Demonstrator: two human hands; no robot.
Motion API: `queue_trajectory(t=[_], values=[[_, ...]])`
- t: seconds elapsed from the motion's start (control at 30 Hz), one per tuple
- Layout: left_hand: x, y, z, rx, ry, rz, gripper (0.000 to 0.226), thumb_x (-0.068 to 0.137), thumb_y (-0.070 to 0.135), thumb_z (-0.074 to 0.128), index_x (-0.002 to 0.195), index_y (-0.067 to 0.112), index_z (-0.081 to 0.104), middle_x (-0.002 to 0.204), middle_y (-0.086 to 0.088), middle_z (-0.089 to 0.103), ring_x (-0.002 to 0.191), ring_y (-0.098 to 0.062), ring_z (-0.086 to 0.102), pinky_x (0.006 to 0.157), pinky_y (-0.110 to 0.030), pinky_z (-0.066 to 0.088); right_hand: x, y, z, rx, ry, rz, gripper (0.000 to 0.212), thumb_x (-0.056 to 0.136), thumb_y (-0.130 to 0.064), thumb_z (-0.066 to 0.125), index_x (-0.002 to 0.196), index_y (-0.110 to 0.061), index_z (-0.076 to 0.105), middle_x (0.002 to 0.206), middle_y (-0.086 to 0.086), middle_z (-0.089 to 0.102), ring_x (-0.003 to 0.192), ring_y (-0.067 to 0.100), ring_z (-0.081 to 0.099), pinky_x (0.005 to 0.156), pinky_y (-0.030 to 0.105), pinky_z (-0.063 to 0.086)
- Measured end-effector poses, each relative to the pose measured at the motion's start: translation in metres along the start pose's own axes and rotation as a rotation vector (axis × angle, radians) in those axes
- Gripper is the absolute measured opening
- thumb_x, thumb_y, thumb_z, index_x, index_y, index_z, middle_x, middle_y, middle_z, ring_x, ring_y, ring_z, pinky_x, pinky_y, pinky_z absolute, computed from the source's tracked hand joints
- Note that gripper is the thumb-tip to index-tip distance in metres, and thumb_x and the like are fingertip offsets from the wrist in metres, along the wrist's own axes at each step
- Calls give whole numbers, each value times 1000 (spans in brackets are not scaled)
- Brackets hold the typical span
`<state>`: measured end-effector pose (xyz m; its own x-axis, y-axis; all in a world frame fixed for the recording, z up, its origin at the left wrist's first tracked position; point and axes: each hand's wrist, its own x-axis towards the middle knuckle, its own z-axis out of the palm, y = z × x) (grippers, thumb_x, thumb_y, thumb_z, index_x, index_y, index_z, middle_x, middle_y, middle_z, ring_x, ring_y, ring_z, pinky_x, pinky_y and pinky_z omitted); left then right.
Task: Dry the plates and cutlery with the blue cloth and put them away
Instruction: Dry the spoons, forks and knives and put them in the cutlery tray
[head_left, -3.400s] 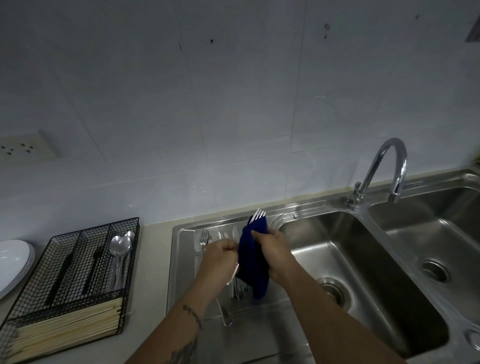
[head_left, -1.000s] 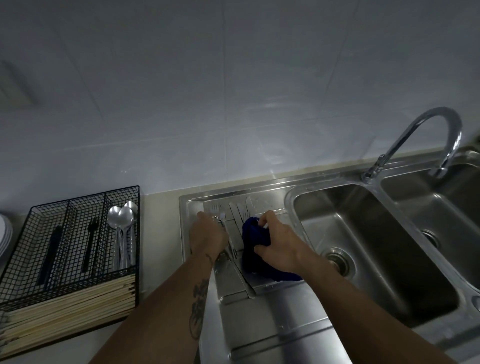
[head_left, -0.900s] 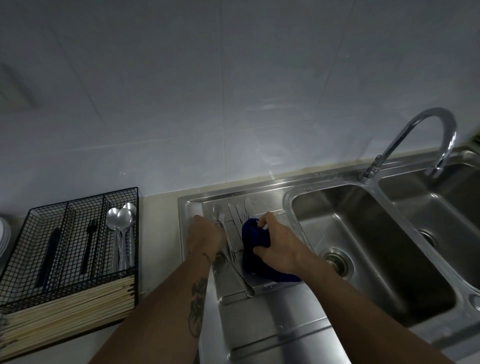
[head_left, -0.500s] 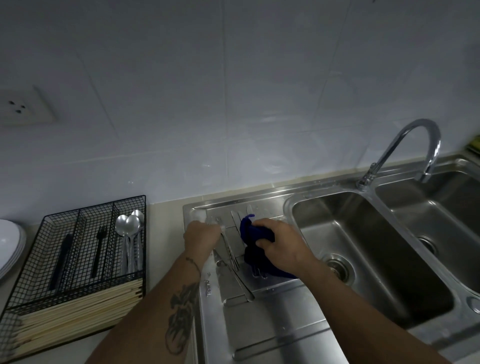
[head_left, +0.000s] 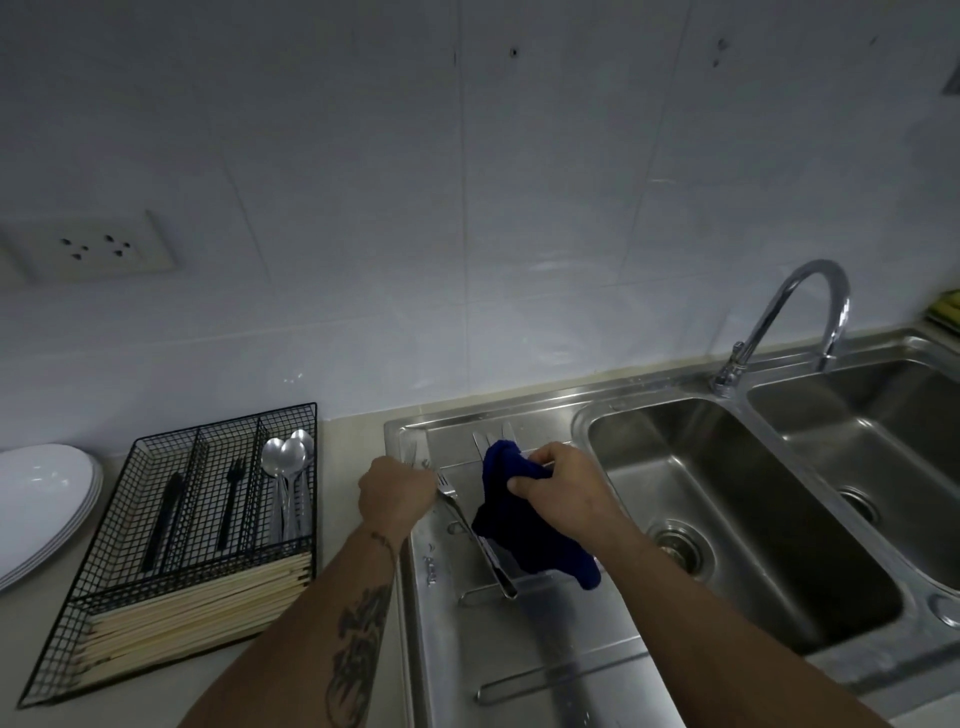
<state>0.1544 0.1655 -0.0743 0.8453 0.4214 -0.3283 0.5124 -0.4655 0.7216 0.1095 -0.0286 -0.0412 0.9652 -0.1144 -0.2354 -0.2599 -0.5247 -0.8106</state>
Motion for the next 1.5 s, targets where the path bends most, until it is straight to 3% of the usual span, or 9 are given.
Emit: queue_trajectory(t=[0.27, 0.63, 0.73, 0.83, 0.9, 1.03, 1.2, 1.3, 1.5], values=[[-4, -4, -16, -12, -49, -44, 29, 81, 28, 72, 68, 7, 57, 68, -4, 58, 58, -17, 56, 48, -19, 40, -7, 4, -3, 3, 3, 46, 22, 85, -19, 75, 103, -14, 63, 95, -1, 63, 80, 11, 61, 56, 21, 44], [1, -1, -23, -91, -102, -66, 24, 86, 15, 63, 64, 9, 54, 73, -13, 61, 61, -20, 52, 54, -26, 44, 0, 3, 7, 135, 33, 45, 16, 90, -20, 69, 106, -18, 64, 97, 2, 68, 88, 19, 66, 72, 33, 57], [-4, 11, -24, -203, -207, -49, 12, 88, 3, 62, 78, 6, 68, 75, -9, 66, 56, -15, 49, 48, -22, 36, 6, 3, 9, 459, 6, 156, 13, 94, -18, 65, 107, -15, 65, 108, 13, 71, 96, 30, 69, 83, 46, 60], [-16, 18, -20, -287, -293, 111, 9, 87, -2, 65, 87, 6, 70, 81, -8, 72, 64, -12, 59, 50, -16, 42, 13, -3, 7, 962, -98, 328, 22, 101, -14, 56, 122, -9, 59, 117, 18, 70, 107, 36, 68, 88, 51, 58], [-26, 23, -13, -312, -298, 200, 12, 87, -6, 65, 85, 5, 70, 78, -5, 71, 67, -11, 63, 57, -17, 47, 17, -7, 7, 1082, -111, 349, 27, 99, -13, 59, 125, -7, 59, 118, 20, 71, 107, 39, 68, 89, 54, 57], [-40, 32, 3, -338, -337, 286, 18, 87, -7, 65, 80, 9, 70, 75, -4, 72, 70, -12, 66, 60, -17, 51, 24, -17, 7, 1032, 159, 346, 30, 85, -5, 73, 110, -7, 56, 110, 21, 69, 96, 37, 69, 81, 50, 59], [-41, 26, 1, -295, -366, 286, 16, 86, -2, 69, 80, 13, 73, 70, 3, 74, 73, -11, 69, 61, -14, 50, 40, -13, -33, 1069, 433, 309, 30, 82, 2, 69, 106, -6, 52, 103, 18, 66, 81, 29, 65, 62, 34, 53], [-39, 24, 0, -350, -374, 241, 14, 89, 1, 67, 84, 12, 74, 70, 4, 74, 71, -12, 65, 60, -15, 49, 40, -5, -55, 1059, 303, 338, 41, 86, -5, 71, 124, -5, 56, 112, 17, 69, 95, 33, 68, 66, 37, 55], [-45, 34, 12, -487, -652, -54, 6, 94, 2, 60, 98, 5, 63, 70, -3, 69, 53, -10, 52, 44, -21, 37, 15, 15, -35, 1268, -229, 280, 43, 89, -17, 62, 127, 3, 61, 123, 24, 67, 110, 40, 64, 95, 51, 49]])
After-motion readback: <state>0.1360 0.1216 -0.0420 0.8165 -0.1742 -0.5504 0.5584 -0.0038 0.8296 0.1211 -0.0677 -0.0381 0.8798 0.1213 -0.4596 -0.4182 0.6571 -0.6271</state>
